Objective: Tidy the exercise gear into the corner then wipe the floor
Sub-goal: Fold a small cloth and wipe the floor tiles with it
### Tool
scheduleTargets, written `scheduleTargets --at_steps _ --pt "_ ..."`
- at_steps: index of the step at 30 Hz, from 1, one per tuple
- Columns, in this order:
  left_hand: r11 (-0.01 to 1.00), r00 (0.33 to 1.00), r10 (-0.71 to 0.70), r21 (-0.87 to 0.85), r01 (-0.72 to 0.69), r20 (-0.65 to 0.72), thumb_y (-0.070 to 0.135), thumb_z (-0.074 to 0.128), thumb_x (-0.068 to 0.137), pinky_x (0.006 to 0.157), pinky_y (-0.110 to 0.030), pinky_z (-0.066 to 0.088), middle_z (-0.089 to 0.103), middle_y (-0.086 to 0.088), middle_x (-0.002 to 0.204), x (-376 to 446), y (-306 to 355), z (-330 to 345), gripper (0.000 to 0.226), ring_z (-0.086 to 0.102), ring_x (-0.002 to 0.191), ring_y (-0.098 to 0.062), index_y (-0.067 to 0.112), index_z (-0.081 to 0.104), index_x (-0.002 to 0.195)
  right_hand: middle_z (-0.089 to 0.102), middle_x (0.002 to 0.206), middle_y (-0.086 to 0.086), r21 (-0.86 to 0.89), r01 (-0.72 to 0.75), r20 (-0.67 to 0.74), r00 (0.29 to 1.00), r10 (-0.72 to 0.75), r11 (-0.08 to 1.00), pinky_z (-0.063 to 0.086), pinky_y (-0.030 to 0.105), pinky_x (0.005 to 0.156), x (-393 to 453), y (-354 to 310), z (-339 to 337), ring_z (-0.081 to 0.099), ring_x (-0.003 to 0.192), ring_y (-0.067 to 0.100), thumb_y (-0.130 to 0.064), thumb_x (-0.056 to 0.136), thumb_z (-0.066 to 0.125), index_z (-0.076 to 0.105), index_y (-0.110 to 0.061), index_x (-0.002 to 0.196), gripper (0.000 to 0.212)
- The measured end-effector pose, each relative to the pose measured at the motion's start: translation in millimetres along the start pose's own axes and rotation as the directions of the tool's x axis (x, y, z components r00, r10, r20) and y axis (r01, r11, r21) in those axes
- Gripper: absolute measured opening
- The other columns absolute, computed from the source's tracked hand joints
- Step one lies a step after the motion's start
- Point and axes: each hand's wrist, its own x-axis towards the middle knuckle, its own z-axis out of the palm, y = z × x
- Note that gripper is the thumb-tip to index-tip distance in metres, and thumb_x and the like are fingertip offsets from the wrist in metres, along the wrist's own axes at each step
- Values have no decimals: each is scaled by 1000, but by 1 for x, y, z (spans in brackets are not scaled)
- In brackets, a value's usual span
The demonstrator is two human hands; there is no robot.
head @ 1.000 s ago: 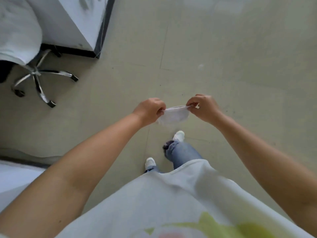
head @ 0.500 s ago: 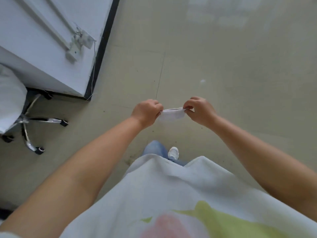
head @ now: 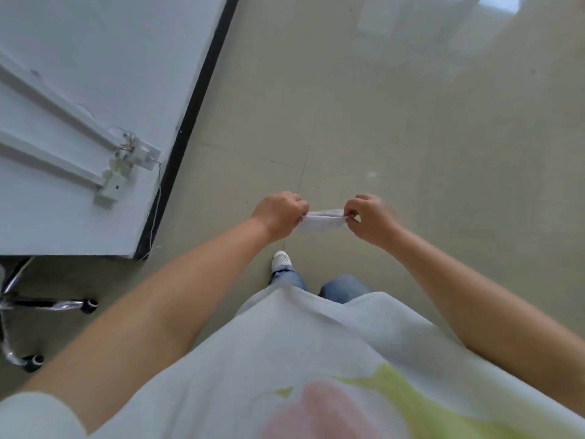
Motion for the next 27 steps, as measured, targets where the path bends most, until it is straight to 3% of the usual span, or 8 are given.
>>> scheduleTargets --at_steps 7,11,14,16,20,27 --pt "999 1000 -16 -38 16 10 15 38 99 81 -30 44 57 -8 122 152 -46 -79 29 52 114 -24 9 58 118 64 107 20 -19 61 59 996 -59 998 43 33 83 153 42 -89 57 102 33 -2 89 49 66 3 101 22" --pt "989 993 -119 -90 119 1 16 38 99 82 -31 44 57 -7 122 240 -66 -115 29 52 115 -24 9 58 119 63 110 14 -107 189 106 978 -177 976 40 30 80 256 74 -141 55 104 29 -6 91 45 64 -1 104 23" --pt "960 971 -237 -145 237 19 17 39 99 82 -32 43 58 -5 122 298 -76 -142 28 51 116 -23 10 58 119 62 111 11 -142 265 159 957 -242 954 32 23 64 326 91 -180 54 107 27 -7 92 44 63 -3 105 23" --pt "936 953 -302 -178 302 28 16 40 98 83 -34 42 58 -7 122 333 -80 -155 28 52 115 -25 10 59 118 62 111 11 -152 314 216 936 -279 937 37 24 67 370 102 -201 54 109 27 -7 92 44 62 -3 106 24" --pt "838 887 -458 -304 453 58 16 43 97 85 -34 42 59 -11 122 385 -99 -174 28 52 114 -28 9 60 118 61 113 14 -189 408 320 885 -337 893 44 35 84 453 105 -229 53 109 30 -6 90 43 62 -3 106 25" --pt "650 787 -589 -472 596 182 11 42 97 86 -36 42 57 -15 123 433 -156 -168 29 51 115 -32 6 60 119 57 117 16 -231 551 496 775 -391 802 44 34 80 559 67 -228 55 105 32 -2 91 40 60 0 108 27"
